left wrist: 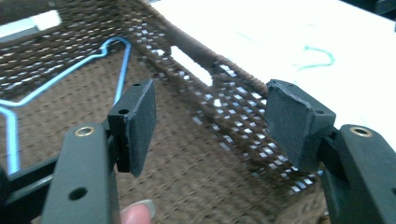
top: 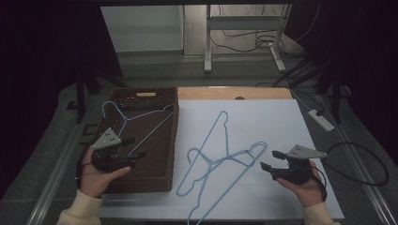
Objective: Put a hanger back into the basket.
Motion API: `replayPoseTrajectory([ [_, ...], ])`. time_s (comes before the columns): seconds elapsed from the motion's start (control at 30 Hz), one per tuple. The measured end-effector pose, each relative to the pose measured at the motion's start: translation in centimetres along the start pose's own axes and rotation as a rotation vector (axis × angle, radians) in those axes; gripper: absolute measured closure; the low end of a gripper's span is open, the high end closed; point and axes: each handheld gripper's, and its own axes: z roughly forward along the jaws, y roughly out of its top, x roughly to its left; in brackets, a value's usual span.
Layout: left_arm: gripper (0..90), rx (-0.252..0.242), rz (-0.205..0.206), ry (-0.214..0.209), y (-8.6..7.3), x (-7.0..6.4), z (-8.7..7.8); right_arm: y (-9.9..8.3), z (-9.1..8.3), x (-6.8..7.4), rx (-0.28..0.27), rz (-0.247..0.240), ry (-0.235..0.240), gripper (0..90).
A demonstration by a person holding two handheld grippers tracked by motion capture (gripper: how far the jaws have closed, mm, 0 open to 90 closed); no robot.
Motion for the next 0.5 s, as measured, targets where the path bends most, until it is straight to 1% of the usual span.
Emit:
replayPoseTrajectory([
  [0.1, 35.4, -0.011, 0.002, -0.03, -0.3, -0.9, 0.7, -0.1, 0.0, 0.2, 0.004, -0.006, -0.002, 31.5],
  [0.23, 35.2, -0.002, 0.009, -0.04, -0.4, -1.4, 1.2, -0.2, 0.1, 0.3, 0.006, -0.009, -0.002, 31.5],
  [0.3, 35.1, -0.012, -0.001, -0.054, -0.6, -1.7, 1.6, -0.2, 0.2, 0.2, 0.007, -0.011, -0.002, 31.5],
  [0.4, 35.2, -0.023, 0.001, -0.055, -0.9, -2.0, 1.8, -0.3, 0.3, 0.2, 0.013, -0.011, -0.003, 31.5],
  [0.5, 35.1, -0.038, -0.009, -0.06, -1.3, -2.2, 1.9, -0.4, 0.4, 0.2, 0.013, -0.01, -0.005, 31.6],
])
